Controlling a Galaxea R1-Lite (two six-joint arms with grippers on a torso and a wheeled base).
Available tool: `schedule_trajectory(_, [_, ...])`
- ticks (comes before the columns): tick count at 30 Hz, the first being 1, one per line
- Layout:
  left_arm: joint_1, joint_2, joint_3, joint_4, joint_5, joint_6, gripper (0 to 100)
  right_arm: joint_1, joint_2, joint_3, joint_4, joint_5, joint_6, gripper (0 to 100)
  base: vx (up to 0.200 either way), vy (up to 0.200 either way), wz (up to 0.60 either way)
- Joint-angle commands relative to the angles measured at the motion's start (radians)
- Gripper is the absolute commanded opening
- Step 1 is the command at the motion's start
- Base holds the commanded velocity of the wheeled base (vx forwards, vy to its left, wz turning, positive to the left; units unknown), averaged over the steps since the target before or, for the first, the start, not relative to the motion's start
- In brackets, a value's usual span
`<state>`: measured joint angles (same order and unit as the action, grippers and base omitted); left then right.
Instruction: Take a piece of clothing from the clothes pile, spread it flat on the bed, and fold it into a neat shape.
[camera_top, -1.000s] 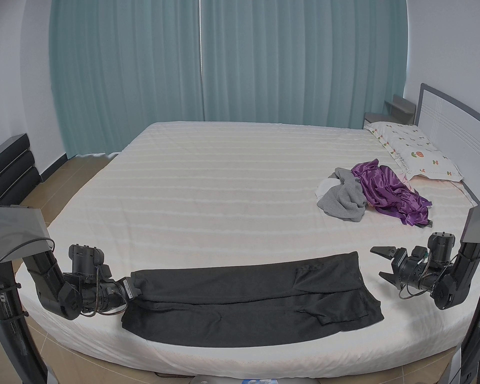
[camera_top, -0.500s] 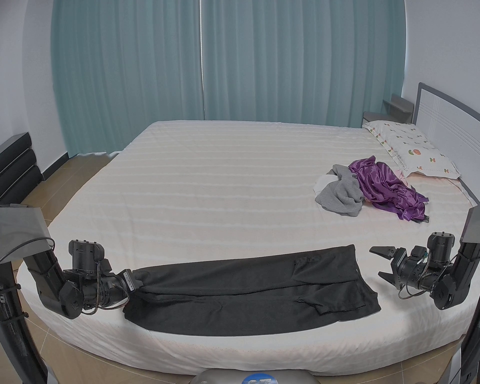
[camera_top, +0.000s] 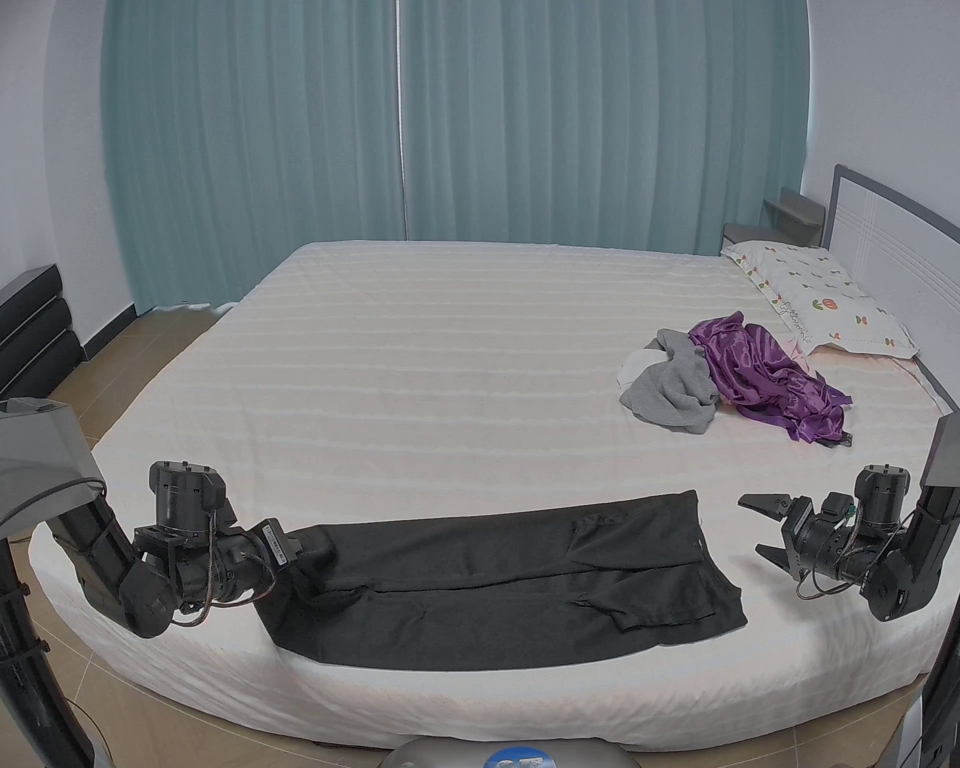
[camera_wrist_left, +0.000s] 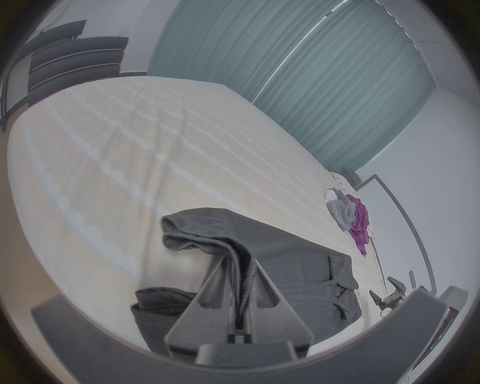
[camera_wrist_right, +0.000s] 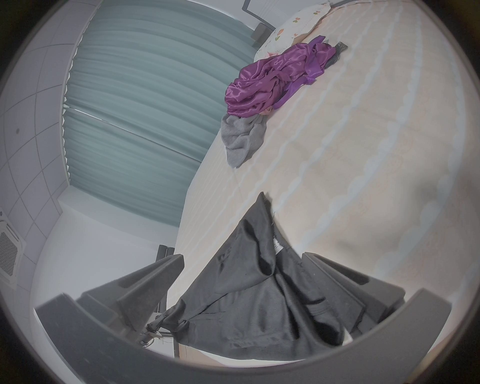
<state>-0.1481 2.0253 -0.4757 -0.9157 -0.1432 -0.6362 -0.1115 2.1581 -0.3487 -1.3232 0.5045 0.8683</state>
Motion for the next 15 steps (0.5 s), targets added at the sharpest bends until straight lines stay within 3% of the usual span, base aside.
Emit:
schedule_trajectory(1, [-0.065, -0.096, -0.034, 0.064, 0.037, 0.001, 0, 0.001, -0.003, 0.007, -0.001, 0.002, 0.0, 100, 0.0, -0.2, 0.0])
schedule_trajectory(5, [-0.099, -0.134, -0.098, 0.176, 0.062, 0.003, 0, 0.003, -0.004, 0.01, -0.001, 0.003, 0.0, 100, 0.0, -0.2, 0.0])
schedule_trajectory(8, [-0.157, -0.162, -0.199, 0.334, 0.088, 0.001, 0, 0.007, -0.004, 0.014, -0.002, 0.003, 0.0, 100, 0.0, -0.2, 0.0])
schedule_trajectory(15, [-0.258, -0.152, -0.314, 0.456, 0.122, 0.0, 0, 0.016, -0.007, 0.022, -0.002, 0.003, 0.0, 100, 0.0, -0.2, 0.0])
